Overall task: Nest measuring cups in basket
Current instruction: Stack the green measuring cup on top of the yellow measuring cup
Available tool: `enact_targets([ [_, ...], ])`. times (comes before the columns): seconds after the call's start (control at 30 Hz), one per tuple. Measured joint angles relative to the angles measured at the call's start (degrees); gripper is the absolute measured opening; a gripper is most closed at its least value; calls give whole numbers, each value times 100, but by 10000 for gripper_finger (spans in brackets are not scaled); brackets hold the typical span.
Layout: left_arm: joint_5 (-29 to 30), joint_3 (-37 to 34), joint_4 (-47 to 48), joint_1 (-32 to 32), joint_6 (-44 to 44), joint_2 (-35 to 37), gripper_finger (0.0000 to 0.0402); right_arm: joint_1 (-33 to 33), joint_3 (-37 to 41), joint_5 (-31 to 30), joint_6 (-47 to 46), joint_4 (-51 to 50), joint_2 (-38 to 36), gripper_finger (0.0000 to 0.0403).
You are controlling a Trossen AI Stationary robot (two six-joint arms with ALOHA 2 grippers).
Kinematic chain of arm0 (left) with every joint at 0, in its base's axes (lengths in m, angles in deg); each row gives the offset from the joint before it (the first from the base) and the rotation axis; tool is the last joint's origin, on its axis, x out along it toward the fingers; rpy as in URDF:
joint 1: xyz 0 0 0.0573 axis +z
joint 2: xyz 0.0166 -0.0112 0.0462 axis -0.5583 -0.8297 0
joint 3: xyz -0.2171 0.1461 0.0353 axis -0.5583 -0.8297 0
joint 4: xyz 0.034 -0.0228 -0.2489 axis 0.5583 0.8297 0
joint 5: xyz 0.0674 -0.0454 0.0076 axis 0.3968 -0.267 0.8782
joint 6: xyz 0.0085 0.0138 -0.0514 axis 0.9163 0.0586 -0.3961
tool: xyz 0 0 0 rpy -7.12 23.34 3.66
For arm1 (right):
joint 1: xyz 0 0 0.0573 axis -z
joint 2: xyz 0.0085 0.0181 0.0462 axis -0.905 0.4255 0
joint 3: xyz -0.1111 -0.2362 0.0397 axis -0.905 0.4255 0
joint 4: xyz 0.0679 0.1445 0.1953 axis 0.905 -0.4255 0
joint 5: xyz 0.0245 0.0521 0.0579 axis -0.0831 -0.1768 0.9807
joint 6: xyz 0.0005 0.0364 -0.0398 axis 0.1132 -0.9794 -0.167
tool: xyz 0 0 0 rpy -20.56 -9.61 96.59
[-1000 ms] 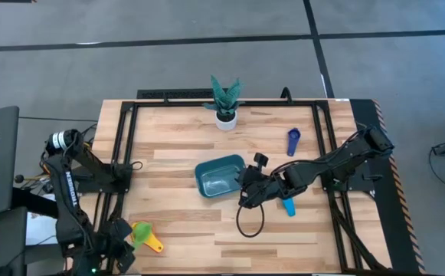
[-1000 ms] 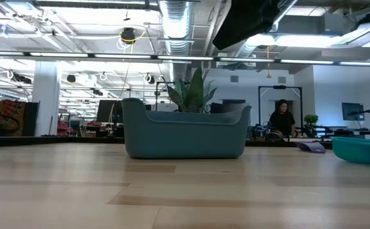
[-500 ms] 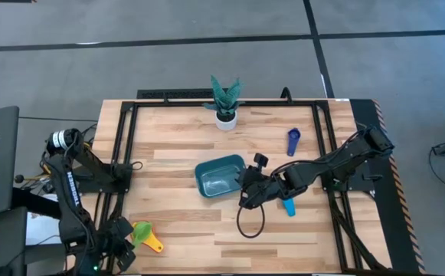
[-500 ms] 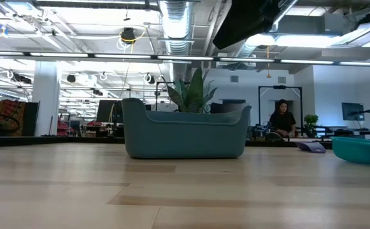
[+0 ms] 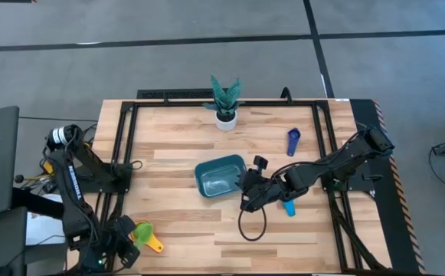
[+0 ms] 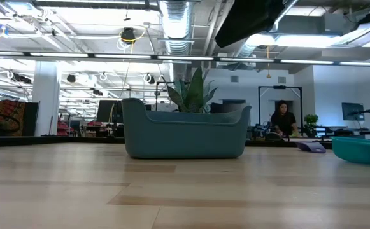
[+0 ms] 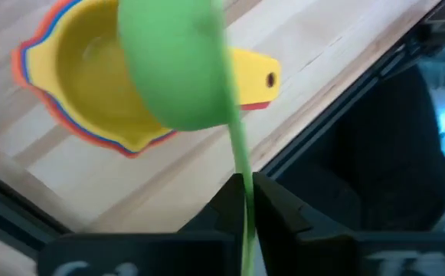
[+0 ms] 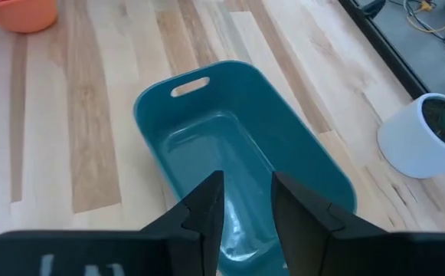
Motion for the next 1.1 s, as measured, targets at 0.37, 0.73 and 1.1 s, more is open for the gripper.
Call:
enact_targets([
  [0.37,-314,4,113,54,82,33,135,-38,0,-1,1,-4,0,137],
  [0.73,-1246,21,-372,150,155,-99,155,-38,0,-1,1,-5,0,138],
  [1.1,-1746,10,-970,517,475,-1051,72,-51,0,-15,1,-64,0,127],
])
